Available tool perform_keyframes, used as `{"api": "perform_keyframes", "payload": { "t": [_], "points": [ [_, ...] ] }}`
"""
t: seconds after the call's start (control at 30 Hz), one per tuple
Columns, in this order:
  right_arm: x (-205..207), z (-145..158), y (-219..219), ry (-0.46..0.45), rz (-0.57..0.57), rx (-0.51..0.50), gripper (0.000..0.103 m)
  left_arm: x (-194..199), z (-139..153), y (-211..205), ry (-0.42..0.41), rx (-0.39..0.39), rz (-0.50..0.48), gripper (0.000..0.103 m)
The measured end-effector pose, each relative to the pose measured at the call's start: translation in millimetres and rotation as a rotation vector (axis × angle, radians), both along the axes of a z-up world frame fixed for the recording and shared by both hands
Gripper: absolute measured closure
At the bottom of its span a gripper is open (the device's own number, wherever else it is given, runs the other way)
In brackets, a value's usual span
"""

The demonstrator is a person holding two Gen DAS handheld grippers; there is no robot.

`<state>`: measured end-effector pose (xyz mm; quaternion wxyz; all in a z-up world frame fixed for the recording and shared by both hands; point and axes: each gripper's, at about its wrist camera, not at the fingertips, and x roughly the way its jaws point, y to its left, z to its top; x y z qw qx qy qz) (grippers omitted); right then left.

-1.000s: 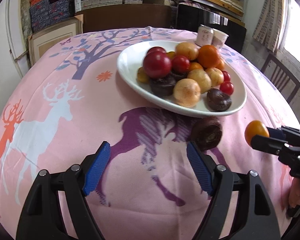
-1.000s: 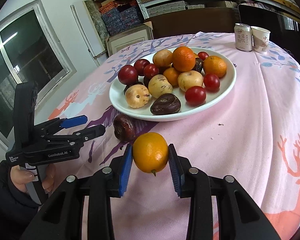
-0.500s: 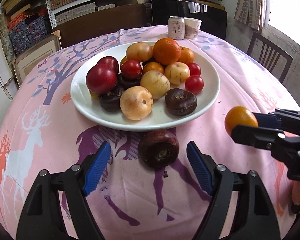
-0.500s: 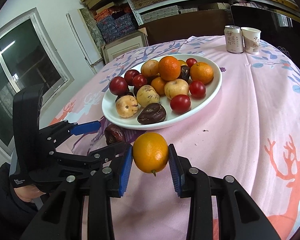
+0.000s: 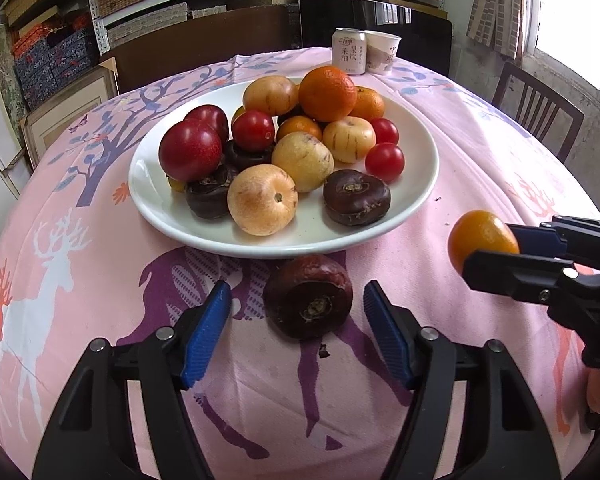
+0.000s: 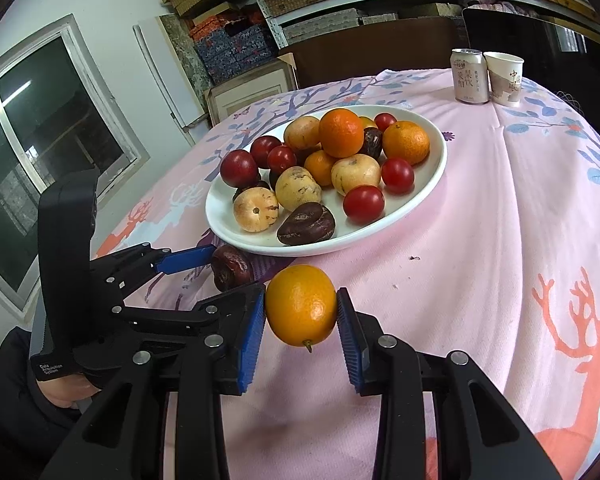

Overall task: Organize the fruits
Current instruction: 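Grasp an orange with the right gripper while the left grasps a dark passion fruit, then carry the passion fruit and orange onto the plate and open both grippers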

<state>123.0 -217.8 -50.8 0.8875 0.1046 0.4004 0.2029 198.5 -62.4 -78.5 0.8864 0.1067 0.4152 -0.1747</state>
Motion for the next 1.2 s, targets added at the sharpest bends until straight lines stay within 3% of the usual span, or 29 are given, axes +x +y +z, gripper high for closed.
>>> {"api": "perform_keyframes", "payload": {
  "t": [0.27,0.5,0.6,1.2],
  "points": [
    [0,-1,-1,-0.001,-0.003,0.0,0.067,0,0,1,0.005,-0.006,0.0,0.036],
    [0,-1,-1,0.0,0.0,0.003,0.067,0,-3,0,0.024,-0.018,-0.019,0.048],
    [0,-1,-1,0.0,0.003,0.004,0.067,1,-3,0,0.028,-0.029,-0.023,0.061],
    [-1,2,-2,-0.009,-0.001,0.016,0.067,-8,5,12,0.018,-0.093,-0.022,0.062]
  ]
}}
